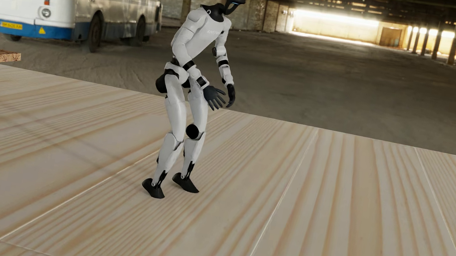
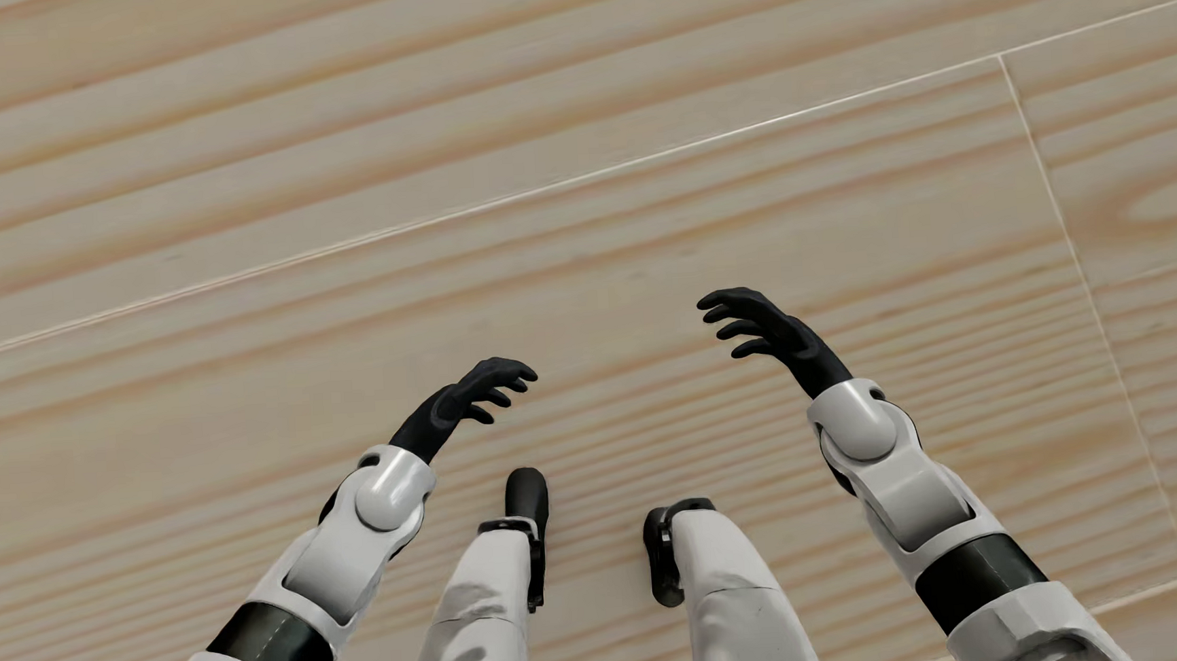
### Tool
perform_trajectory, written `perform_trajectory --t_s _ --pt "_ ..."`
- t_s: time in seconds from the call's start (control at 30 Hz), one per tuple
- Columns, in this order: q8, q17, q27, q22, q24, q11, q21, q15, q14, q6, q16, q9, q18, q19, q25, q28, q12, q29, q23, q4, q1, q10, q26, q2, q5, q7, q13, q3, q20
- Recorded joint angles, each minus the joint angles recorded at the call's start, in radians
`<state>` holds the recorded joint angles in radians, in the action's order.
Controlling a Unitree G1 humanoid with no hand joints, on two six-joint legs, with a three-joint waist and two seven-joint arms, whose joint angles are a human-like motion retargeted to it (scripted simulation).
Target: Bend down
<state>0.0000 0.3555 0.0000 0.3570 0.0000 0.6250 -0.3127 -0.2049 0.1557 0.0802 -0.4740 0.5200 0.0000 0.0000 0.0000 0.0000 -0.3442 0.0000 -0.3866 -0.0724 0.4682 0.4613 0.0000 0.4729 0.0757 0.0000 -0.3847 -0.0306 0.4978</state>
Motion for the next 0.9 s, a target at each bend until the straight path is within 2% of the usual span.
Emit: perform_trajectory --t_s 0.13,0.2,0.23,0.27,0.33,0.37,0.4,0.43,0.47,0.5,0.53,0.57,0.6,0.63,0.67,0.73,0.83,0.9 --pt "0.000 0.038 0.000 0.166 0.000 0.115 -0.113 0.028 0.131 0.011 -0.044 0.000 0.000 0.000 0.000 0.000 -0.334 0.000 -0.165 0.022 0.219 0.112 0.000 0.190 0.013 0.000 -0.347 -0.012 0.076" --pt "0.000 0.058 0.000 0.239 0.000 0.213 -0.194 0.062 0.135 0.030 -0.080 0.000 0.000 0.000 0.000 0.000 -0.498 0.000 -0.241 0.037 0.316 0.205 0.000 0.285 0.032 0.000 -0.518 -0.017 0.117" --pt "0.000 0.060 0.000 0.285 0.000 0.279 -0.174 0.088 0.124 0.045 -0.090 0.000 0.000 0.000 0.000 0.000 -0.577 0.000 -0.272 0.032 0.365 0.260 0.000 0.336 0.058 0.000 -0.600 -0.022 0.119" --pt "0.000 0.066 0.000 0.320 0.000 0.348 -0.226 0.123 0.094 0.043 -0.102 0.000 0.000 0.000 0.000 0.000 -0.660 0.000 -0.314 0.062 0.436 0.333 0.000 0.406 0.057 0.000 -0.673 -0.016 0.150" --pt "0.000 0.080 0.000 0.406 0.000 0.493 -0.311 0.204 0.024 0.054 -0.115 0.000 0.000 0.000 0.000 0.000 -0.824 0.000 -0.404 0.076 0.526 0.496 0.000 0.495 0.074 0.000 -0.831 -0.014 0.209" --pt "0.000 0.080 0.000 0.451 0.000 0.584 -0.332 0.251 -0.029 0.032 -0.112 0.000 0.000 0.000 0.000 0.000 -0.886 0.000 -0.446 0.110 0.629 0.610 0.000 0.579 0.068 0.000 -0.890 -0.015 0.247" --pt "0.000 0.081 0.000 0.498 0.000 0.649 -0.361 0.290 -0.076 0.066 -0.122 0.000 0.000 0.000 0.000 0.000 -0.967 0.000 -0.494 0.086 0.614 0.674 0.000 0.581 0.108 0.000 -0.968 -0.025 0.293" --pt "0.000 0.100 0.000 0.558 0.000 0.728 -0.416 0.333 -0.130 0.061 -0.106 0.000 0.000 0.000 0.000 0.000 -1.050 0.000 -0.538 0.088 0.648 0.773 0.000 0.617 0.117 0.000 -1.026 -0.020 0.348" --pt "0.000 0.106 0.000 0.587 0.000 0.799 -0.419 0.378 -0.179 0.058 -0.106 0.000 0.000 0.000 0.000 0.000 -1.109 0.000 -0.571 0.092 0.694 0.859 0.000 0.661 0.120 0.000 -1.079 -0.022 0.403" --pt "0.000 0.101 0.000 0.623 0.000 0.864 -0.479 0.417 -0.235 0.055 -0.106 0.000 0.000 0.000 0.000 0.000 -1.155 0.000 -0.612 0.111 0.741 0.951 0.000 0.707 0.104 0.000 -1.124 -0.012 0.417" --pt "0.000 0.092 0.000 0.648 0.000 0.928 -0.481 0.448 -0.273 0.066 -0.115 0.000 0.000 0.000 0.000 0.000 -1.195 0.000 -0.652 0.089 0.761 1.016 0.000 0.728 0.130 0.000 -1.189 -0.033 0.464" --pt "0.000 0.095 0.000 0.665 0.000 0.929 -0.536 0.478 -0.312 0.062 -0.113 0.000 0.000 0.000 0.000 0.000 -1.225 0.000 -0.689 0.096 0.795 1.086 0.000 0.757 0.124 0.000 -1.160 -0.026 0.486" --pt "0.000 0.098 0.000 0.676 0.000 0.891 -0.556 0.501 -0.337 0.052 -0.107 0.000 0.000 0.000 0.000 0.000 -1.199 0.000 -0.719 0.100 0.833 1.094 0.000 0.796 0.109 0.000 -1.132 -0.021 0.502" --pt "0.000 0.103 0.000 0.681 0.000 0.865 -0.532 0.512 -0.360 0.062 -0.108 0.000 0.000 0.000 0.000 0.000 -1.176 0.000 -0.719 0.082 0.840 1.061 0.000 0.808 0.134 0.000 -1.106 -0.026 0.511" --pt "0.000 0.110 0.000 0.678 0.000 0.847 -0.569 0.523 -0.375 0.059 -0.112 0.000 0.000 0.000 0.000 0.000 -1.165 0.000 -0.732 0.088 0.866 1.035 0.000 0.832 0.124 0.000 -1.089 -0.023 0.513" --pt "0.000 0.126 0.000 0.659 0.000 0.823 -0.521 0.544 -0.397 0.050 -0.117 0.000 0.000 0.000 0.000 0.000 -1.148 0.000 -0.740 0.097 0.897 1.005 0.000 0.860 0.116 0.000 -1.070 -0.017 0.533" --pt "0.000 0.141 0.000 0.635 0.000 0.814 -0.590 0.561 -0.399 0.051 -0.128 0.000 0.000 0.000 0.000 0.000 -1.134 0.000 -0.753 0.098 0.922 0.996 0.000 0.887 0.109 0.000 -1.053 -0.008 0.564" --pt "0.000 0.154 0.000 0.632 0.000 0.836 -0.574 0.556 -0.377 0.048 -0.126 0.000 0.000 0.000 0.000 0.000 -1.132 0.000 -0.736 0.078 0.903 1.031 0.000 0.867 0.122 0.000 -1.055 -0.016 0.546"
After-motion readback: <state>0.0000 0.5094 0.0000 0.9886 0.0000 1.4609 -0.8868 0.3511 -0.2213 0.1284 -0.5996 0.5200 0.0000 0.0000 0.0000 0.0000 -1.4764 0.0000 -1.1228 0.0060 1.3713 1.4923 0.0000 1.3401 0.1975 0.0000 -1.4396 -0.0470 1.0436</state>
